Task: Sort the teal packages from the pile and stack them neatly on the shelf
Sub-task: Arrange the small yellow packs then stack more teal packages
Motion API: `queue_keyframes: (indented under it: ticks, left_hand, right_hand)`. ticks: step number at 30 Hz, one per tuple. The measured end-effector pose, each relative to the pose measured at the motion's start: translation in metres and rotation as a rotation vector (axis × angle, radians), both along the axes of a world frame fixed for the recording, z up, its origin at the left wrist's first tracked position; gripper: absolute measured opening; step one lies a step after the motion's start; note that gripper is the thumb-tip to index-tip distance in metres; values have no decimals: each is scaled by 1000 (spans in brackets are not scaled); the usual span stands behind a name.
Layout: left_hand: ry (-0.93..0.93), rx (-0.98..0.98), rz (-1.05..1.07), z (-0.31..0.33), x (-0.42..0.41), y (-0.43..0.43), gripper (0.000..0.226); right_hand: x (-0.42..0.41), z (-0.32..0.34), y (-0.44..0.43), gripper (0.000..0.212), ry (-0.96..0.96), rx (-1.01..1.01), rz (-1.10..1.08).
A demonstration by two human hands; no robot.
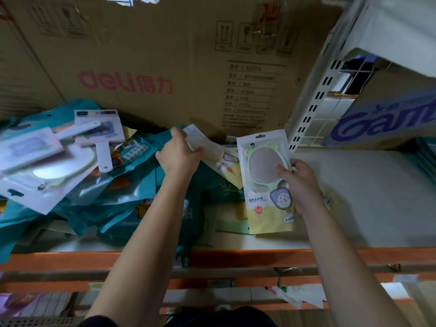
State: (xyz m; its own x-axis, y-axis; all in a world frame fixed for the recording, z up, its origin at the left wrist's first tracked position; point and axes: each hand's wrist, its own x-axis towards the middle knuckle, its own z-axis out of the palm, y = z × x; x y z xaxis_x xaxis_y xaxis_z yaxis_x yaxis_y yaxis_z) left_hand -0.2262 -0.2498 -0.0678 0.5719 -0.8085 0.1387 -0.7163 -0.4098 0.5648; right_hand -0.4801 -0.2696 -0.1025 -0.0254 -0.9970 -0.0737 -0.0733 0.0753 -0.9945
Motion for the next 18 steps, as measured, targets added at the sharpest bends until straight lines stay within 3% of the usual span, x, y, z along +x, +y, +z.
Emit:
queue_keyframes:
  ticks: [7, 12, 18]
  left_hand:
    - [292, -234, -49, -4, 2, 9, 39]
    - [432, -405, -107, 2, 8, 23, 49]
    - [577, -395, -209, 0, 3, 26, 31]
  right_hand:
    - [4, -2, 4, 17, -14, 16, -29]
    - [8, -3, 19, 9, -53, 25, -79]
    - [-12, 3, 48, 5, -221, 25, -272]
